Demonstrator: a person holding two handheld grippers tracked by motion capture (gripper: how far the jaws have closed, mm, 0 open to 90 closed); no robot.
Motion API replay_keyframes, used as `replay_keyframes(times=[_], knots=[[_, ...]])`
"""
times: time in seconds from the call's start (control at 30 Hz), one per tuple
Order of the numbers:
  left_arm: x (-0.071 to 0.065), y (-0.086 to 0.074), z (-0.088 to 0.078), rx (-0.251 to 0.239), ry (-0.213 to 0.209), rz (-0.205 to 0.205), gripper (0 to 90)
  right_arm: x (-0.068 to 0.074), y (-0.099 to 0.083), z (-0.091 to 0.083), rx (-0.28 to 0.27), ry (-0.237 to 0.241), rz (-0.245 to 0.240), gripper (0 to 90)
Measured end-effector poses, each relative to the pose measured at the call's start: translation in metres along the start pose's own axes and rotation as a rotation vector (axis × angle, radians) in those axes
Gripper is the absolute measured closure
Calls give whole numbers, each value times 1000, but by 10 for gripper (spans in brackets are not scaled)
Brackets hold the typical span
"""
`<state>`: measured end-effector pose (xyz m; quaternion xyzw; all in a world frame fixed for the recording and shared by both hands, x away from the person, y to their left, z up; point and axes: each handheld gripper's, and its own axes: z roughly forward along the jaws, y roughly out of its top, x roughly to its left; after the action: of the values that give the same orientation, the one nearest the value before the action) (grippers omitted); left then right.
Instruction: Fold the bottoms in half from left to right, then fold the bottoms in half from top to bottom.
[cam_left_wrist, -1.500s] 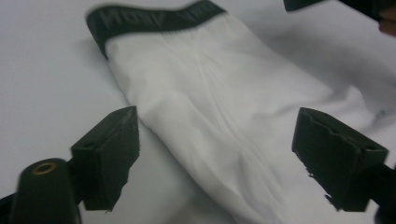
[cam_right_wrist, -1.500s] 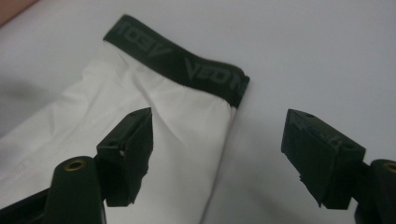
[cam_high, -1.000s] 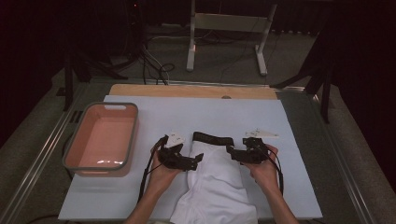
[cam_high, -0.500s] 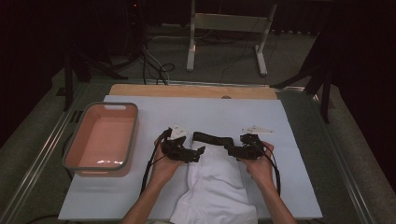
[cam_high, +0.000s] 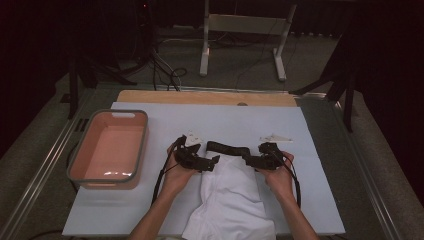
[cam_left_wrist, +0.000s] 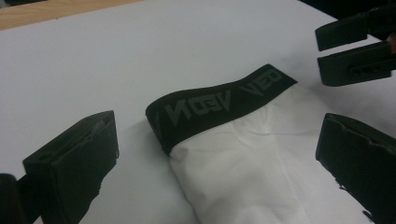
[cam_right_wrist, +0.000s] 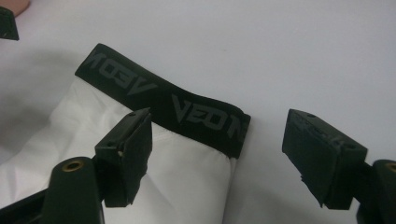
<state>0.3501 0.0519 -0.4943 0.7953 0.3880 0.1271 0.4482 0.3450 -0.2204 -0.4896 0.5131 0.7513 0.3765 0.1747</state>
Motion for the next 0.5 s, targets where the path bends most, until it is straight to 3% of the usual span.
replay_keyframes(times=[0.23, 0.37, 0.5], knots=[[3, -2, 4, 4, 0, -14, 0, -2, -2, 2, 12, -5, -4, 242], [5, -2, 6, 15, 38, -25, 7, -4, -4, 3, 22, -8, -3, 245], [7, -2, 8, 48, 30, -48, 32, -6, -5, 5, 35, -15, 8, 259]])
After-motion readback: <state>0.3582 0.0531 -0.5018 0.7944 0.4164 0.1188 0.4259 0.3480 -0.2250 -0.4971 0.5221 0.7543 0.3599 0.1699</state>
